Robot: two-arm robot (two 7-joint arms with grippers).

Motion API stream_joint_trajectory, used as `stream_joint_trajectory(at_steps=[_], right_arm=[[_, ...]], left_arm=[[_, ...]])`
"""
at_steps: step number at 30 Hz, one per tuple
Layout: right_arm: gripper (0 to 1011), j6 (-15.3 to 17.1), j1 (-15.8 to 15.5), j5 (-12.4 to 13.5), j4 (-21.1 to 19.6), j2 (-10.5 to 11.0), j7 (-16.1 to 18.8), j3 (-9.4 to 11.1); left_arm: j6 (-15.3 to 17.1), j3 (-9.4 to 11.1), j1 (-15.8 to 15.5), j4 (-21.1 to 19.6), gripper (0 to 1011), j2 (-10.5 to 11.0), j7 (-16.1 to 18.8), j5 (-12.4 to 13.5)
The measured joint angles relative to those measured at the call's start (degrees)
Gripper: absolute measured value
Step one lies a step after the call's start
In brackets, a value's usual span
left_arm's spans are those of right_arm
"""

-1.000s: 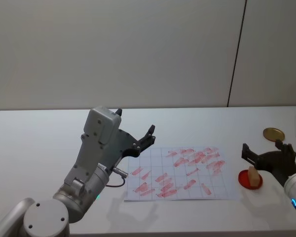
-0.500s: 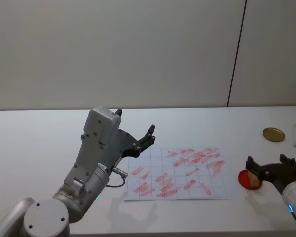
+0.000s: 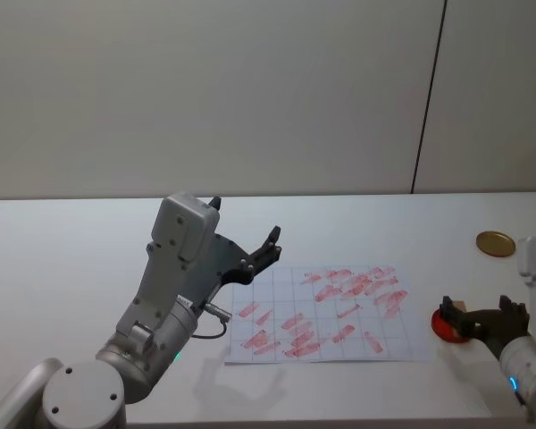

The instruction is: Use the one hand to pick up the stamp and affix it onto the A4 paper.

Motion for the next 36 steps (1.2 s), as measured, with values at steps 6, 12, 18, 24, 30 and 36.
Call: stream_joint_trajectory(at_steps=[6,12,18,24,30,36], right_arm=[[1001,-0.51,1.30,0.04,2.76,-0.77,0.23,-0.15],[1001,-0.76,2.55,-0.09,5.27,-1.48,0.49,-0.26],[885,-0.77,3.57,-0.44,7.32,-2.04,0.63,-0.38],[731,-0.40,4.46,-0.90,8.95,-2.55,0.59,-0.53],[535,0.24,5.04,-1.31,9.93,-2.94,0.29,-0.60],[332,0.65,5.36,-1.64,10.38,-3.20,0.14,-0.64]], left_arm=[[0.00,0.00,0.00,0.00,993,0.00,0.00,0.00],[0.00,0.00,0.00,0.00,993,0.00,0.00,0.00],[0.00,0.00,0.00,0.00,993,0.00,0.00,0.00],[0.00,0.00,0.00,0.00,993,0.00,0.00,0.00],[0.00,0.00,0.00,0.00,993,0.00,0.00,0.00],[0.00,0.00,0.00,0.00,993,0.00,0.00,0.00]])
